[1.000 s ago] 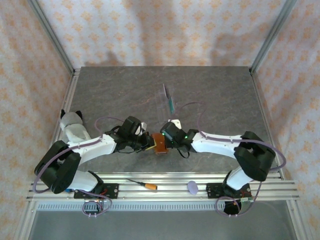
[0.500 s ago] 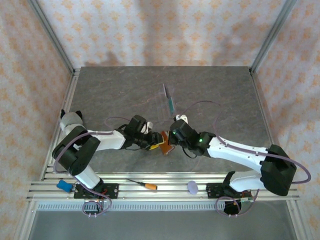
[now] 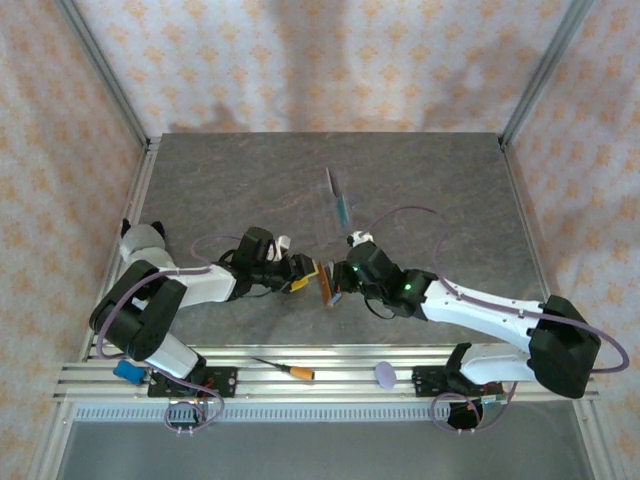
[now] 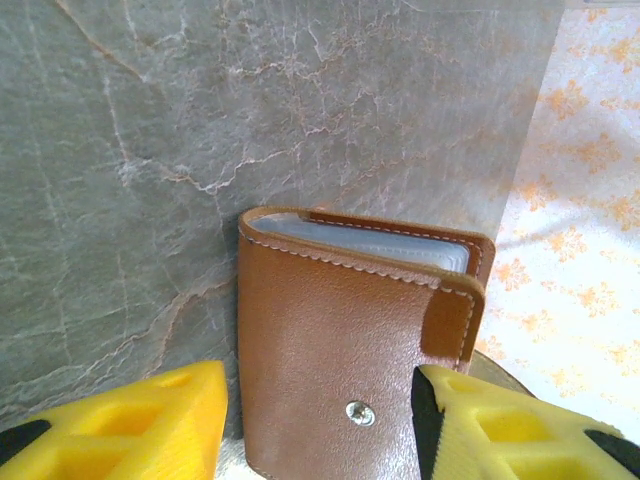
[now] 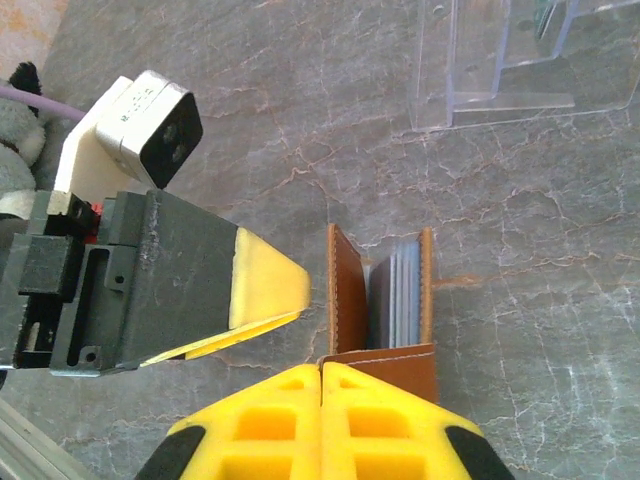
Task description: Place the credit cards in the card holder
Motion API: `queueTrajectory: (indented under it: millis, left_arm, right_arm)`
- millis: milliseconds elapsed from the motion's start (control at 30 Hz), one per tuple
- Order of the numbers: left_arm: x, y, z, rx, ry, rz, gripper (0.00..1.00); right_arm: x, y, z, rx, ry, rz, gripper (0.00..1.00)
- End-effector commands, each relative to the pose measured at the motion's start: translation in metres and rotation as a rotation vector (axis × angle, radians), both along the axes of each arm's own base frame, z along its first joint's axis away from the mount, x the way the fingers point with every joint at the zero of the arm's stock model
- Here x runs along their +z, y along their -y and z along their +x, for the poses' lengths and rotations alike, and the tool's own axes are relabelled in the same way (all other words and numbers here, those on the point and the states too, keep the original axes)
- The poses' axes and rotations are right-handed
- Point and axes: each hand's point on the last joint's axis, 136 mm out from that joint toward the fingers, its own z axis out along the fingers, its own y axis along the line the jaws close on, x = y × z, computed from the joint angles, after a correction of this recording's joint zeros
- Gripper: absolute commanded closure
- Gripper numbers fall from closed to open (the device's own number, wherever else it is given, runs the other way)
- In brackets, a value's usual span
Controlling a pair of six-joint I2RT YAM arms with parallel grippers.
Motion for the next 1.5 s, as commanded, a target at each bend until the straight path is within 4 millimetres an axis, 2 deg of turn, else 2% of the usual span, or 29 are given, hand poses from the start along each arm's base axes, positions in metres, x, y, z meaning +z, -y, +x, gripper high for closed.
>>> queueTrajectory:
  millis: [0, 167, 367, 567, 767, 933, 1200, 1467]
  left_arm:
    - [-0.002, 0.002, -0.001, -0.019, 0.006, -0.011, 0.48]
    - [0.006, 0.000, 0.001, -0.034, 0.026, 0.009, 0.48]
    - [0.013, -0.007, -0.007, -0.075, 0.028, 0.068, 0.49]
    - [0.013, -0.016, -0.011, -0.071, 0.020, 0.095, 0.47]
    - [0.015, -0.016, -0.010, -0.074, 0.027, 0.094, 0.46]
    - [0.017, -0.015, -0.007, -0.086, 0.024, 0.101, 0.46]
    - [0.008, -0.016, -0.004, -0.092, 0.016, 0.132, 0.49]
    - [0.001, -0.020, -0.006, -0.100, 0.000, 0.173, 0.52]
  right_arm:
    - [-0.003, -0.002, 0.001, 0.004, 0.008, 0.013, 1.00]
    - [0.005, -0.006, -0.004, 0.027, 0.022, 0.070, 1.00]
    - [0.013, -0.013, -0.001, 0.056, 0.038, 0.052, 1.00]
    - [0.017, -0.023, -0.003, 0.092, 0.036, 0.080, 1.00]
    - [0.026, -0.016, -0.005, 0.087, 0.076, 0.093, 1.00]
    - [0.035, -0.005, -0.005, 0.073, 0.119, 0.084, 1.00]
    - [0.022, 0.009, -0.008, 0.040, 0.109, 0.046, 1.00]
    - [-0.012, 0.065, -0.001, -0.138, 0.082, -0.174, 1.00]
